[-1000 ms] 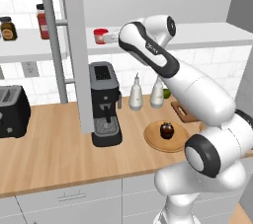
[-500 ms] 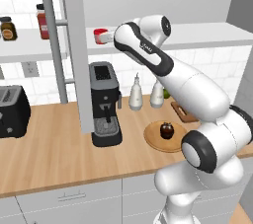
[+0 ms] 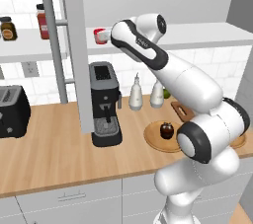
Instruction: From the different types of pastries on the counter, select a croissant and place it on the cutting board. Then retrieve a jar of jam from the cabinet and place it alongside the croissant on the cutting board.
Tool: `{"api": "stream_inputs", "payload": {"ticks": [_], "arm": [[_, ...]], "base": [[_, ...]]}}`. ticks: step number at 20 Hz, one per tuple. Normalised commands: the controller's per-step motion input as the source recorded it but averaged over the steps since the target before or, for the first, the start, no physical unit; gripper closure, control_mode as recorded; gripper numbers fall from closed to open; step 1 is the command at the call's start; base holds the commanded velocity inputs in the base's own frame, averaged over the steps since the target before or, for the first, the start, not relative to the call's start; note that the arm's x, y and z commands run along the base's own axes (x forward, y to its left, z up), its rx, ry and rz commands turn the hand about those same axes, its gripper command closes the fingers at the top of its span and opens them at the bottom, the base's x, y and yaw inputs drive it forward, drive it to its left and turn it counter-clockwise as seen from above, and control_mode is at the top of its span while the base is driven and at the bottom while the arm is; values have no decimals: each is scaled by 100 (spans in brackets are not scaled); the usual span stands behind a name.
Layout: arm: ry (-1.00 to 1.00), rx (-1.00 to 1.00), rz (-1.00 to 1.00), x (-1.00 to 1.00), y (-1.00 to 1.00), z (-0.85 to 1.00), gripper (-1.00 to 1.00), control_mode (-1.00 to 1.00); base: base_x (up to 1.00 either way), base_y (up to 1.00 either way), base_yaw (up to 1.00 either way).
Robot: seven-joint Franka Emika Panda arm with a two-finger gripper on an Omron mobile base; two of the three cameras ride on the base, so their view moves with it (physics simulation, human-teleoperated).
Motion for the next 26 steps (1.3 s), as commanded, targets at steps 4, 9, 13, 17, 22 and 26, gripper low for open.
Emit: {"api": "stream_inputs", "payload": {"ticks": [4,9,13,17,22,26], "arm": [[0,-2,0,2,40,-13,-100,-100],[0,-1,0,9,16,-6,-100,-100],[0,0,0,21,-11,-2,100,-100],[4,0,0,12,-11,-17,100,-100],[1,0,0,8,1,-10,100,-100],[0,0,0,0,0,0,100,-100]], "base": [[0,0,0],[0,0,0],[0,0,0],[0,0,0],[0,0,0],[0,0,0]]}}
